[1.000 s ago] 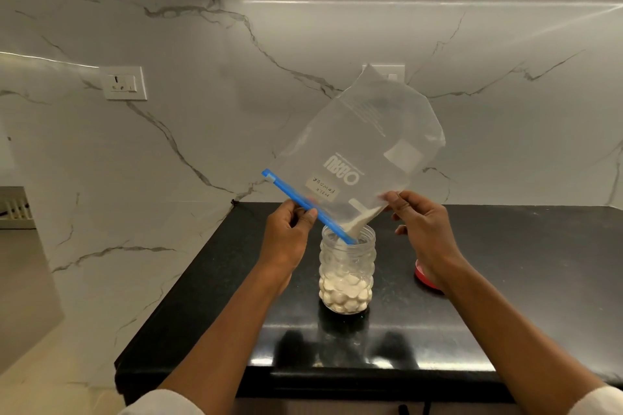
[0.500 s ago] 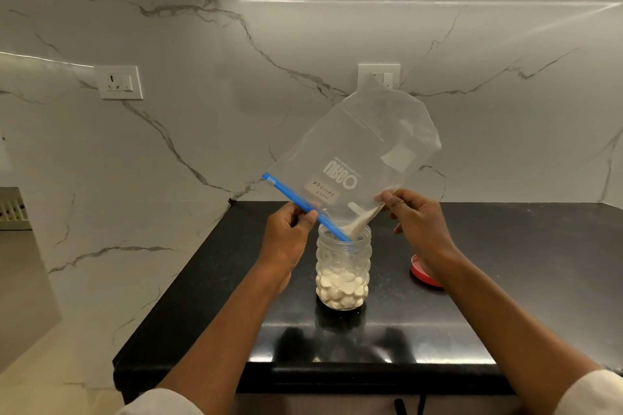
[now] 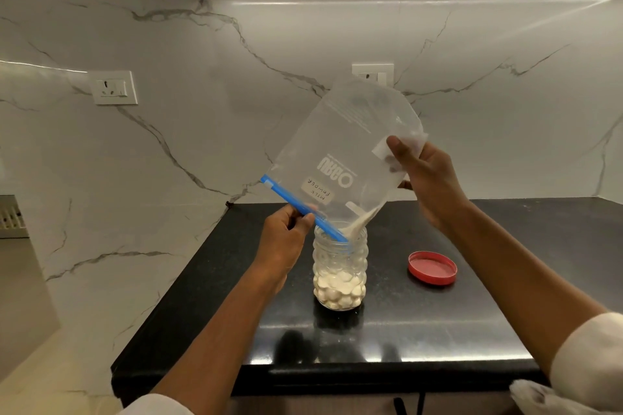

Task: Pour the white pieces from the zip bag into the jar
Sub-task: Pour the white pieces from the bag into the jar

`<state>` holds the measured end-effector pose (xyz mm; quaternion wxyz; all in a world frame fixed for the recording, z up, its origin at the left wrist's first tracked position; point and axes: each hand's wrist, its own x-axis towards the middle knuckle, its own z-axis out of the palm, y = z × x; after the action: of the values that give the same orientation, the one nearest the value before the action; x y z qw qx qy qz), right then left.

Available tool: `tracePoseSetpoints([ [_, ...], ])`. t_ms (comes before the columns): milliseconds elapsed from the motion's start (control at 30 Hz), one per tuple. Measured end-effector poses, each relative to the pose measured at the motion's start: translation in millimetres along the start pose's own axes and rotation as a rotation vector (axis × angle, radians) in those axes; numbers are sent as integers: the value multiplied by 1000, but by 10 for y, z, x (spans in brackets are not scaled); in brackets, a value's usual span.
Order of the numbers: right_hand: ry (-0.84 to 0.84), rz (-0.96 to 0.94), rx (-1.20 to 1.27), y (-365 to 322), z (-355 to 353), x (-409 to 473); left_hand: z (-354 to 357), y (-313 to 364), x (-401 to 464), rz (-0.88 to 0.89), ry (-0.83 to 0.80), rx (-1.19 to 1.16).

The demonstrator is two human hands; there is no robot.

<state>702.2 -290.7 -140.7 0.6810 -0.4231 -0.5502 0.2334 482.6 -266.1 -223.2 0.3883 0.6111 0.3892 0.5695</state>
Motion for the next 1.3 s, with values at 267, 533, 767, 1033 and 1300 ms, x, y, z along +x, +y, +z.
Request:
tracePoseSetpoints([
  [267, 0, -10, -37, -12, 67, -19, 29, -57, -21, 8, 100, -17],
  [533, 7, 11, 14, -86, 46, -2, 37, -2, 9, 56, 101, -27],
  [767, 0, 35, 34, -68, 22, 1, 32, -21, 0, 66, 103, -20],
  [1033, 12, 61, 92, -130, 48, 26, 43, 49, 48, 83, 101, -7],
  [1300, 6, 72, 80, -153, 115, 14, 56, -34, -25, 50, 106, -58],
])
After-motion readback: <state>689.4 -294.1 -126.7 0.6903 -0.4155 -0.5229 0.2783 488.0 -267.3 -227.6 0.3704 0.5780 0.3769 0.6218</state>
